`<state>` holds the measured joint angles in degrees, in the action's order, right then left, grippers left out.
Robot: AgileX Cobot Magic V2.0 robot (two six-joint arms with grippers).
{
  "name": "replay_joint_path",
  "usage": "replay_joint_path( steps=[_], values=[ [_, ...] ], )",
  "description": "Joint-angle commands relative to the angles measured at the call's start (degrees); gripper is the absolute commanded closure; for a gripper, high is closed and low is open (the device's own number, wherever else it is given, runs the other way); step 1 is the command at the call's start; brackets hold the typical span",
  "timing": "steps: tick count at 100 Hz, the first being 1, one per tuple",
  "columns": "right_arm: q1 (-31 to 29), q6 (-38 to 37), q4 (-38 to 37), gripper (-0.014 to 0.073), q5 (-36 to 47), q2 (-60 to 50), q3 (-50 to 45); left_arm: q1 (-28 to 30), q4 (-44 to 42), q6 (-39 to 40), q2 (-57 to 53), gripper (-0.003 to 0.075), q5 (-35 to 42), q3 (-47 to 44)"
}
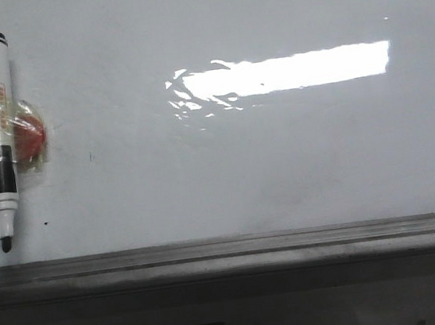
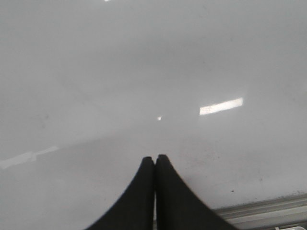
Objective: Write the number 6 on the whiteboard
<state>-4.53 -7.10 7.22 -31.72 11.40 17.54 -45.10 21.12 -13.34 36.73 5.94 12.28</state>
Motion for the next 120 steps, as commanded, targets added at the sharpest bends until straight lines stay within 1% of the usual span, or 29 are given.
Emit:
replay_joint_path(
  steps=[1, 14, 29, 44, 64, 74, 85, 112, 118, 120],
  values=[
    [0.2, 0.3, 0.0, 0.0657, 4.1, 0.9, 1.4, -2.1, 3.8, 0.2, 3.1, 0.0228, 8.2, 1.7],
    [0.2, 0.3, 0.0, 0.0657, 4.1, 0.9, 1.4, -3.3, 6.5, 0.3, 7.3, 0.0229, 11.9, 1.7],
    [0.2, 0.3, 0.0, 0.0657, 4.1, 0.9, 1.4, -3.6, 9.1, 0.9, 10.9, 0.0245, 13.4, 1.7],
    [0.2, 0.3, 0.0, 0.0657, 4.1, 0.9, 1.4, -3.6, 9.1, 3.3, 13.7, 0.0281, 13.8, 1.7],
    [0.2, 0.3, 0.0, 0.0657, 4.3, 0.9, 1.4, -3.6, 9.1, 3.7, 15.6, 0.0285, 16.0, 1.7],
    [0.2, 0.3, 0.0, 0.0657, 4.3, 0.9, 1.4, -3.6, 9.1, 4.9, 16.6, 0.0318, 17.8, 1.7],
    [0.2, 0.3, 0.0, 0.0657, 4.4, 0.9, 1.4, -3.6, 9.1, 5.2, 18.1, 0.0351, 18.0, 1.7],
    [0.2, 0.3, 0.0, 0.0657, 4.4, 0.9, 1.4, -3.6, 9.2, 8.1, 21.4, 0.0355, 18.0, 1.7],
    [0.2, 0.3, 0.0, 0.0657, 4.4, 0.9, 1.4, -3.6, 10.5, 8.1, 22.0, 0.0384, 18.0, 1.7],
    [0.2, 0.3, 0.0, 0.0657, 4.4, 0.9, 1.4, -3.6, 11.6, 8.1, 22.1, 0.0412, 18.0, 1.7]
  ],
)
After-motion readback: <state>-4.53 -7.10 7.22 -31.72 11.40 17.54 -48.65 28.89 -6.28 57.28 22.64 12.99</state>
